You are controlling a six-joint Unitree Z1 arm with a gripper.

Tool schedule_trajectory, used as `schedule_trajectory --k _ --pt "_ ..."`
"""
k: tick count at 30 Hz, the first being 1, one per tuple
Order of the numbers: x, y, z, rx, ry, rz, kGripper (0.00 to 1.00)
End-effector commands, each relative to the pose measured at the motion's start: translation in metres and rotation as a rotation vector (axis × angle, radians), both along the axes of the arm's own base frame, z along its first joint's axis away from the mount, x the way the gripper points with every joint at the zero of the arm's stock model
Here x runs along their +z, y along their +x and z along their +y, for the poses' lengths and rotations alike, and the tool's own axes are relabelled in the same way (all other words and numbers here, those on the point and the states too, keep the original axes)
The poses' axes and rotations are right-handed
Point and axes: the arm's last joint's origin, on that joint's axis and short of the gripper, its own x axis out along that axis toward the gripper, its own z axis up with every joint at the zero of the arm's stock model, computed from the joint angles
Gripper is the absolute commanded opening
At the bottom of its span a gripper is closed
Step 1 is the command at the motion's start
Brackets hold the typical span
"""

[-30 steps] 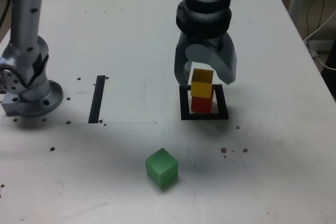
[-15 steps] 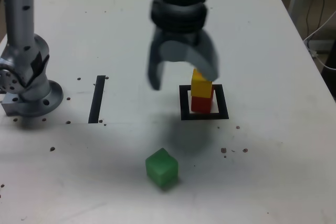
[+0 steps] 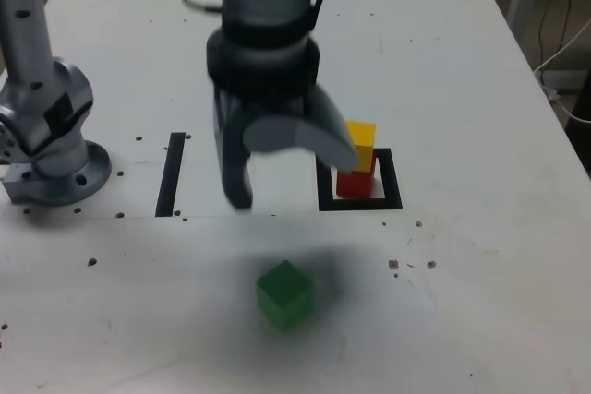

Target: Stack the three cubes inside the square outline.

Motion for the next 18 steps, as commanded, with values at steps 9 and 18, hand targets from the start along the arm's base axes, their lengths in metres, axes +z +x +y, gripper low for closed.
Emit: schedule_trajectory --k 9,18 --pt "-0.023 -0.011 -0.042 0.152 -0.121 -0.018 0.99" --pt "-0.049 -0.009 -0.045 0.190 -0.125 0.029 0.97"
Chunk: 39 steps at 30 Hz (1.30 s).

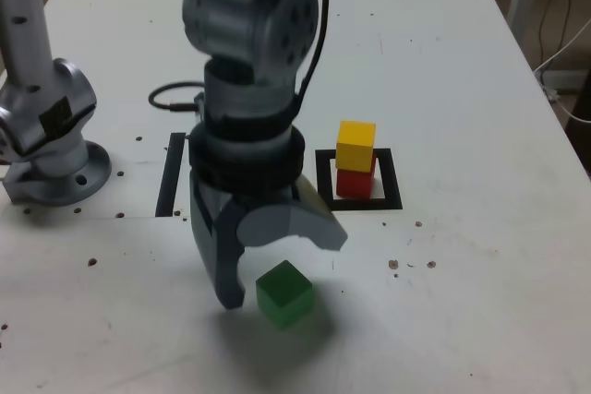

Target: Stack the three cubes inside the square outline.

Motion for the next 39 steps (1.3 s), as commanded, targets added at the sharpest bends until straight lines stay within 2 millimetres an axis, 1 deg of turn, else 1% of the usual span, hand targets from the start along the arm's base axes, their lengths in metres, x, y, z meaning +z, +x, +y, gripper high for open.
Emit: schedule_trajectory --k 1,7,11,14,17,19,24,31,36,39 --pt "-0.007 0.003 -0.003 0.000 -0.005 0.003 0.97" --pt "-0.024 0.005 -0.008 -0.008 -0.009 0.019 0.95" --pt "-0.032 0.008 -0.010 -0.007 0.001 0.029 0.91" --pt "-0.036 0.010 -0.010 -0.006 0.004 0.036 0.83" --pt "-0.038 0.011 -0.012 -0.005 -0.001 0.043 0.72" --pt "-0.039 0.012 -0.012 -0.001 -0.001 0.038 0.67" --pt "-0.040 0.014 -0.011 0.032 0.034 0.014 0.61" --pt "-0.038 0.017 -0.010 0.065 0.069 -0.019 0.48" --pt "-0.036 0.019 -0.010 0.081 0.083 -0.055 0.34" --pt "-0.034 0.020 -0.010 0.088 0.082 -0.070 0.29"
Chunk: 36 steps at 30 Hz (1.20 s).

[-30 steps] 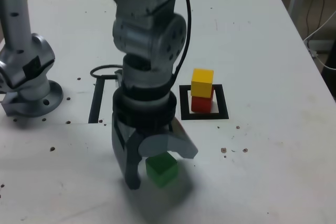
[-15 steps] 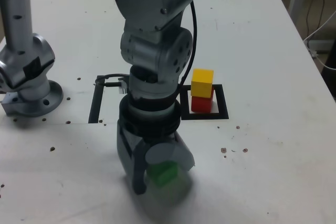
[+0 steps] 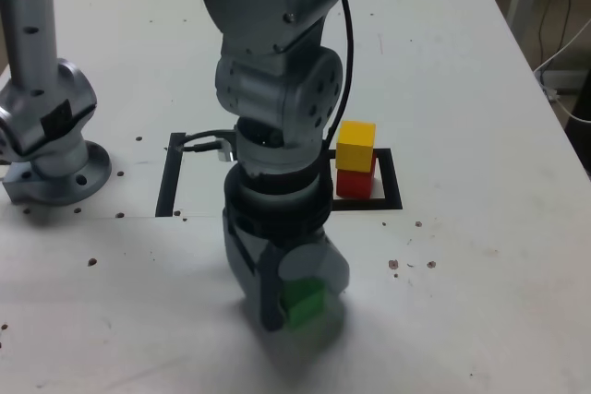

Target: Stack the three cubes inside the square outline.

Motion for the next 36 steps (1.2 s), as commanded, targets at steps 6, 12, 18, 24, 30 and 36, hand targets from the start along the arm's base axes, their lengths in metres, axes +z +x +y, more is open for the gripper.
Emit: schedule_trajectory --k 6,12,18,24,30,36 --pt "0.008 0.000 0.001 0.003 -0.004 -0.030 0.20" --pt "0.030 -0.006 0.008 -0.022 0.051 -0.056 0.18" --pt "0.064 -0.010 0.026 -0.127 0.081 -0.070 0.17" --pt "0.096 -0.003 0.068 -0.286 0.101 -0.023 0.17" --pt "0.118 0.015 0.115 -0.440 0.096 -0.034 0.17" --pt "0.128 0.027 0.141 -0.475 0.107 -0.049 0.17"
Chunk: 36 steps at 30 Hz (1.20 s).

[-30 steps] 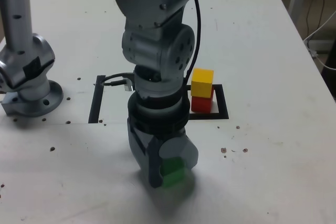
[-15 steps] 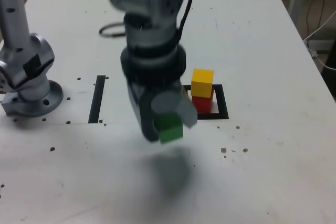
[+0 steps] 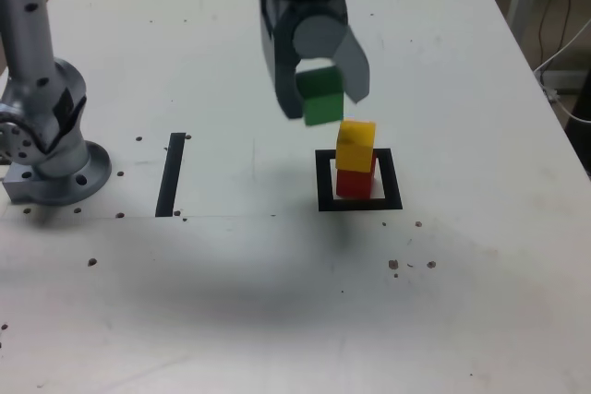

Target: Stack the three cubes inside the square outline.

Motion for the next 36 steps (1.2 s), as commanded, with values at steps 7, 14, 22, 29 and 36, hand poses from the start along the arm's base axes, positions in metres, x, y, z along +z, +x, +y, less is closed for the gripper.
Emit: schedule_trajectory --k 7,14,22,29,36 --pt "-0.002 0.011 0.005 -0.141 0.012 0.000 0.17" --pt "-0.010 0.026 0.006 -0.132 0.008 -0.004 0.17" --pt "-0.019 0.039 0.018 -0.119 0.016 0.027 0.17" --pt "-0.024 0.043 0.021 -0.115 0.010 0.044 0.17" --pt "-0.031 0.043 0.020 -0.115 -0.010 0.064 0.17"
